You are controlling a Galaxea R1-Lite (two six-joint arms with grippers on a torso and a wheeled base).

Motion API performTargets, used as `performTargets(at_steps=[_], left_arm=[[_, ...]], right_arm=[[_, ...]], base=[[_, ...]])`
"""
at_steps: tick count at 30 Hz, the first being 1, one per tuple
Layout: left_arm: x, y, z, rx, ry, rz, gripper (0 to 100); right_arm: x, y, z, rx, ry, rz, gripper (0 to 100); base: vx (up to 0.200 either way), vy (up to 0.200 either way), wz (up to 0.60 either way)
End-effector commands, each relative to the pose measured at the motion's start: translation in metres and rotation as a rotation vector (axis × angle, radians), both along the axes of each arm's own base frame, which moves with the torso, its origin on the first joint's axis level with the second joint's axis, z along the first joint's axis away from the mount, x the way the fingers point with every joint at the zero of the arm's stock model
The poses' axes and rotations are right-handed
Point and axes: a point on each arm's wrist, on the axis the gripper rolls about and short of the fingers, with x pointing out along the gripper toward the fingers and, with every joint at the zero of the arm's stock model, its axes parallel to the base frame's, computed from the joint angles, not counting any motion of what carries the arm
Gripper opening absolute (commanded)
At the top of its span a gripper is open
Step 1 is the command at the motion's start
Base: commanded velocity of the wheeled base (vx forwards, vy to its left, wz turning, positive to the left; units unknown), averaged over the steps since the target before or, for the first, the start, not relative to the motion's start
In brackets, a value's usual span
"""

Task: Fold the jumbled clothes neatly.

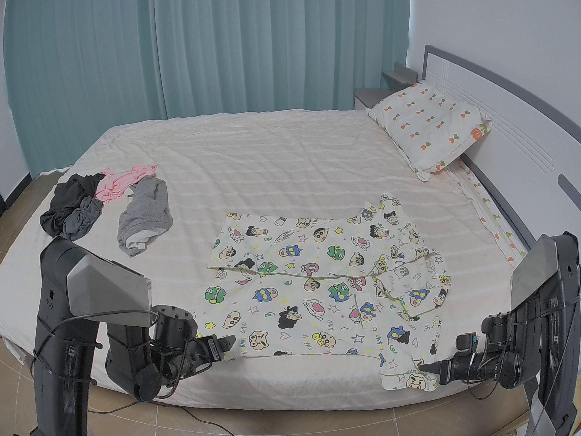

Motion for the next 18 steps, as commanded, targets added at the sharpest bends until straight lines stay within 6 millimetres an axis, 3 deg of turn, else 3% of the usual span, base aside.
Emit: performTargets(at_steps=[1, 8, 9, 18], left_arm=[[0.000, -0.004, -0.006, 0.005, 0.009, -0.012, 100], [0.006, -0.021, -0.005, -0.008, -0.026, -0.054, 100], [0.006, -0.021, -0.005, -0.008, -0.026, -0.054, 0], [0.003, -0.019, -0.005, 0.038, -0.033, 0.008, 0]], right_arm=[[0.001, 0.000, 0.000, 0.000, -0.011, 0.001, 0], [0.001, 0.001, 0.000, 0.002, -0.011, 0.007, 0], [0.001, 0.001, 0.000, 0.002, -0.010, 0.007, 0], [0.001, 0.001, 0.000, 0.002, -0.010, 0.007, 0]], base=[[0.000, 0.000, 0.00], [0.000, 0.000, 0.00], [0.000, 0.000, 0.00], [0.000, 0.000, 0.00]])
